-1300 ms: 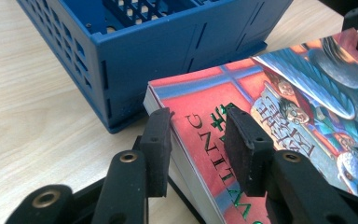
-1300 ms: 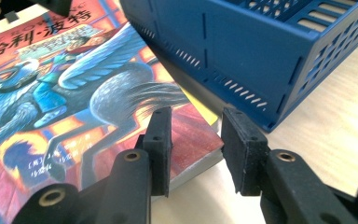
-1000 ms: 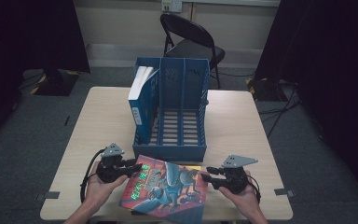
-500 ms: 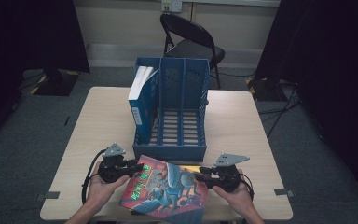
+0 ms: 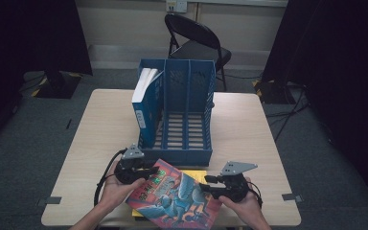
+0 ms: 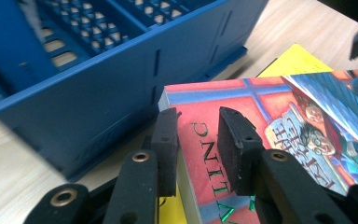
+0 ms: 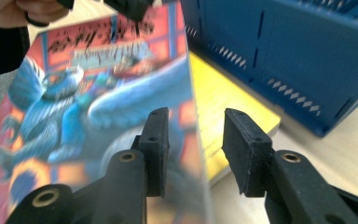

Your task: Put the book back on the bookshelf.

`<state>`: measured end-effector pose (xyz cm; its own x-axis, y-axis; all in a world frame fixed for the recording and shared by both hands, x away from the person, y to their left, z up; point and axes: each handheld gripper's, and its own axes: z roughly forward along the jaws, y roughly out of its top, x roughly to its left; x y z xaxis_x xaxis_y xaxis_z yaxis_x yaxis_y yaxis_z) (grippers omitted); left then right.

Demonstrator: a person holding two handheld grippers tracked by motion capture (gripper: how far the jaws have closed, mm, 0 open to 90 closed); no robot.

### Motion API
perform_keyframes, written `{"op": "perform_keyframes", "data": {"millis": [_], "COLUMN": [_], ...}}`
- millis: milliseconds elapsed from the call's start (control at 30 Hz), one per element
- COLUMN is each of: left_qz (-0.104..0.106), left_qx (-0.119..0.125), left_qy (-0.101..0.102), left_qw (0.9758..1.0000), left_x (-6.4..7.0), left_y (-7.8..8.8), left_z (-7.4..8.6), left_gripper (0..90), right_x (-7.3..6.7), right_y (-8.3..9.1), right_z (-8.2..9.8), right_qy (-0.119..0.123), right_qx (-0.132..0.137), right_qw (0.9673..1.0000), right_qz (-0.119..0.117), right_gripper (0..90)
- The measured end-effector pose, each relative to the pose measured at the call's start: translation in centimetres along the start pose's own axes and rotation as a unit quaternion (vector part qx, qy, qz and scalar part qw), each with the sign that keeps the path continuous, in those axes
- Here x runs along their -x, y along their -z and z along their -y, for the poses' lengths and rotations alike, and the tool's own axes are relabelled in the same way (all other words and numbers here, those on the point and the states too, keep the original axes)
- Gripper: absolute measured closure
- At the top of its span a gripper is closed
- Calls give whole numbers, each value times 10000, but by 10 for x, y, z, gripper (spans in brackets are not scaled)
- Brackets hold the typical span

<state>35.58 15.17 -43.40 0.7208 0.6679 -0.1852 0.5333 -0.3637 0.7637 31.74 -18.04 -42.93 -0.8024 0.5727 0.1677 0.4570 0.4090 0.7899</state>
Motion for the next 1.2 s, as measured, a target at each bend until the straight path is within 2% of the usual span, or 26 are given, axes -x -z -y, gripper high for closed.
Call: {"op": "perform_keyframes", "data": {"millis": [167, 300, 333, 400, 433, 533, 667, 700, 767, 800, 833, 867, 900, 967, 1000, 1033, 1133, 1200], "left_qz": [172, 225, 311, 385, 486, 526, 581, 608, 696, 696, 801, 801, 837, 797, 797, 812, 769, 910], "left_qx": [-25, -155, -222, -283, -379, -341, -301, -299, -241, -241, -211, -211, -264, -300, -300, -298, -194, -180], "left_qy": [-39, -220, -256, -235, -244, -235, -170, -149, 58, 58, 185, 185, 231, 98, 98, 61, 56, 196], "left_qw": [9998, 9994, 9989, 9986, 9978, 9978, 9977, 9976, 9973, 9973, 9964, 9964, 9959, 9963, 9963, 9962, 9968, 9955], "left_x": [3, 8, 9, 8, 7, 7, 5, 4, 1, 1, -2, -2, -3, -2, -2, -2, -4, -7], "left_y": [-11, -20, -25, -27, -30, -31, -31, -31, -29, -29, -25, -25, -18, -10, -10, -2, 6, 11], "left_z": [-7, -17, -22, -24, -28, -29, -28, -27, -23, -23, -17, -17, -13, -8, -8, -2, 6, 11], "left_gripper": [695, 697, 697, 697, 697, 698, 697, 696, 688, 679, 673, 671, 670, 669, 669, 666, 675, 680], "right_x": [4, 8, 8, 9, 8, 7, 6, 5, 5, 5, 7, 7, 8, 7, 7, 7, 8, 8], "right_y": [-2, -12, -15, -18, -24, -27, -34, -36, -36, -36, -35, -35, -36, -35, -35, -35, -36, -36], "right_z": [-10, -18, -20, -21, -23, -24, -21, -20, -18, -18, -16, -16, -15, -15, -15, -15, -14, -14], "right_qy": [14, 64, 77, 95, 150, 181, 166, 168, 160, 160, 124, 124, 83, 79, 79, 76, 46, 51], "right_qx": [88, 0, -30, -49, -106, -108, -130, -155, -115, -115, -108, -108, -97, -115, -115, -101, -65, -71], "right_qw": [10000, 9999, 9999, 9998, 9997, 9996, 9993, 9992, 9990, 9990, 9989, 9989, 9987, 9986, 9986, 9987, 9987, 9987], "right_qz": [-15, -111, -128, -162, -179, -179, -323, -343, -393, -393, -439, -439, -494, -501, -501, -488, -500, -509], "right_gripper": [652, 656, 656, 653, 634, 615, 608, 602, 576, 576, 575, 575, 581, 584, 584, 588, 589, 589]}}
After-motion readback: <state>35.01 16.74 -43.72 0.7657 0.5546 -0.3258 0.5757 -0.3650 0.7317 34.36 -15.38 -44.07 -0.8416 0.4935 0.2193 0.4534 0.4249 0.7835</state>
